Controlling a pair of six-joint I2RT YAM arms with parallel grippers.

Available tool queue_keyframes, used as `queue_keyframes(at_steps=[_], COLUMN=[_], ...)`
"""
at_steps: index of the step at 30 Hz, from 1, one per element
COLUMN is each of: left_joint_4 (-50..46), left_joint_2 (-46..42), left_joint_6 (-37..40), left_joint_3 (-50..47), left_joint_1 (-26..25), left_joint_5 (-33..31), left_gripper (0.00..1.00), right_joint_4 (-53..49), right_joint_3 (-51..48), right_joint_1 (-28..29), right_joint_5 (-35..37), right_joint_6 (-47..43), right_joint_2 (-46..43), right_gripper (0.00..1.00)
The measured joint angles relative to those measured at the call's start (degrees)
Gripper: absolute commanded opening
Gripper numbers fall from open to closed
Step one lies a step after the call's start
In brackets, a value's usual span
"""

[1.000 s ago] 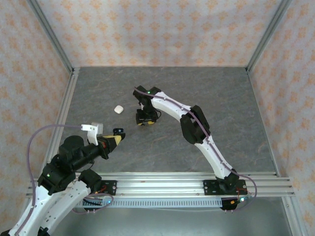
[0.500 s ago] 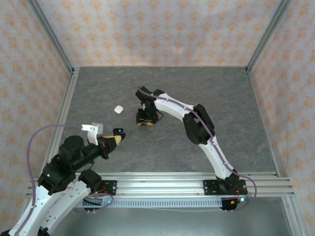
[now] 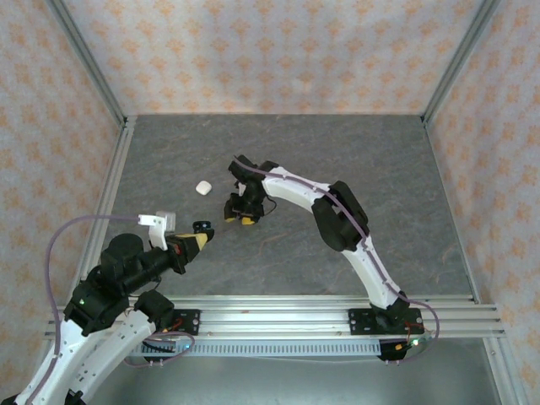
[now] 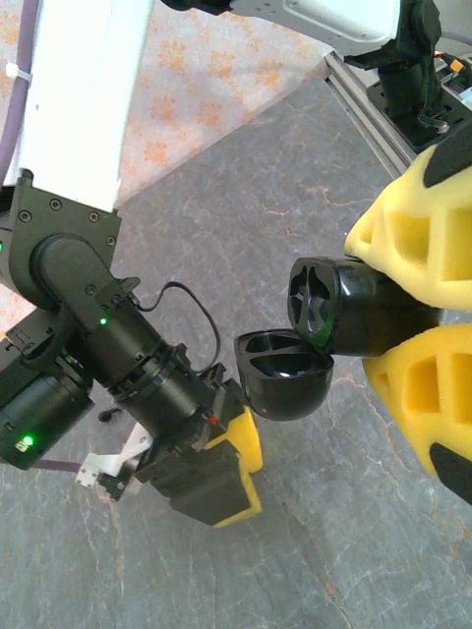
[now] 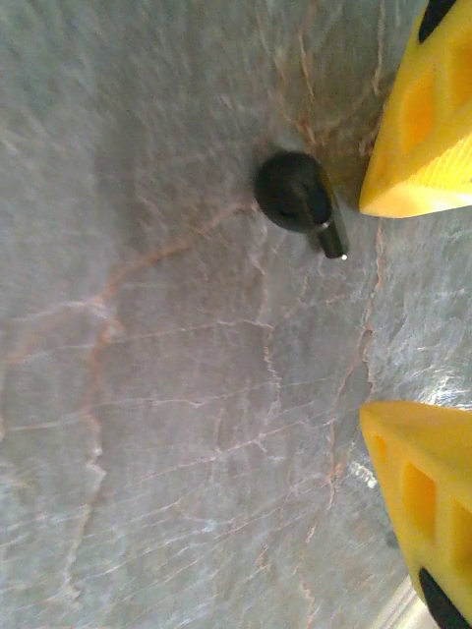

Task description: Insert wireless bluetooth earbuds into charging case

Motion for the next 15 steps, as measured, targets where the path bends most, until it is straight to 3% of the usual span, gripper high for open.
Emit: queue_keyframes(at_steps=[8, 15], left_joint_4=[-0.02, 0.31], left_joint_2=[-0.11, 0.07], left_joint_6=[-1.46, -2.29], left_joint_3=[-0.7, -1.62], left_joint_1=[0.0, 0.0], left_joint_5=[0.0, 0.04], left_gripper=[0.0, 0.0], right_joint_4=[-1.31, -3.54], right_joint_3=[-0.2, -0.2], right_joint_1=[0.09, 0.09], right_joint_5=[0.26, 5.57], right_joint_6=[0.24, 3.37], right_joint_2=[-0.98, -1.75], right_gripper=[0.52, 0.48])
